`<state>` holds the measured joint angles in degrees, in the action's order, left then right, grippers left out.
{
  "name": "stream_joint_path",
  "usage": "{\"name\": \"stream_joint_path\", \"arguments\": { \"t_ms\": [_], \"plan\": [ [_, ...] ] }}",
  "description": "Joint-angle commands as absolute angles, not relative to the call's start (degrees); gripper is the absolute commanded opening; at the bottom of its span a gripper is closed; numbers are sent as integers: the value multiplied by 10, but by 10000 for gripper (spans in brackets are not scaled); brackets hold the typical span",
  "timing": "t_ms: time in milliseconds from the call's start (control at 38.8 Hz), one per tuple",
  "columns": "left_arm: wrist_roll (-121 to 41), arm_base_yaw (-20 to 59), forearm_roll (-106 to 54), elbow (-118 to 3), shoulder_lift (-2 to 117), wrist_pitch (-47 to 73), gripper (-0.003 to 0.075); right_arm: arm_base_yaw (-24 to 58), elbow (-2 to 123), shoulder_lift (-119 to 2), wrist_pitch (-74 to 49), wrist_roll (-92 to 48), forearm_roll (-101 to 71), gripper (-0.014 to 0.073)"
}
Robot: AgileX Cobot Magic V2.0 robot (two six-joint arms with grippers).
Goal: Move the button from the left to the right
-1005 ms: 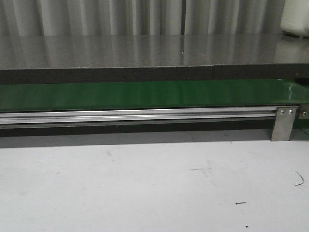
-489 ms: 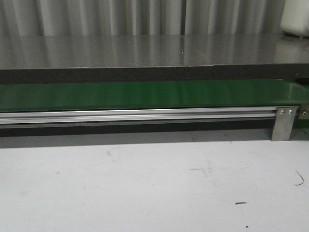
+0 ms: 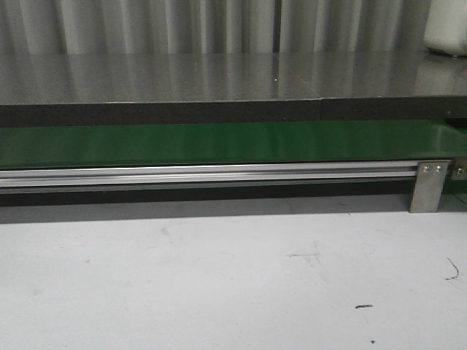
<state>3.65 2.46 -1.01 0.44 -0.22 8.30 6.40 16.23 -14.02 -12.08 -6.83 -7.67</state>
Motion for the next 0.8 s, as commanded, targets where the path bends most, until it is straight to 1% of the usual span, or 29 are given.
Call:
{"name": "stream_joint_path", "arguments": {
  "t_ms": [0,180,361,412,515,773],
  "plan": [
    [42,28,-11,21,-13,34,-21,56,145,-136,-65,-72,-62,-68],
    [42,28,-11,21,-13,34,-21,30,52,-89,-51,-72,-51,-68],
    [42,28,-11,21,-13,34,-21,27,-12,-32,-51,-71,-51,-68],
    [42,28,-11,21,-13,34,-21,27,-11,-16,-76,-71,-51,-68],
    [42,28,-11,21,-13,34,-21,27,-11,16,-85,-71,-51,-68],
    [42,28,-11,21,-12,34,-21,27,-11,16,-81,-71,-62,-68]
  ]
}}
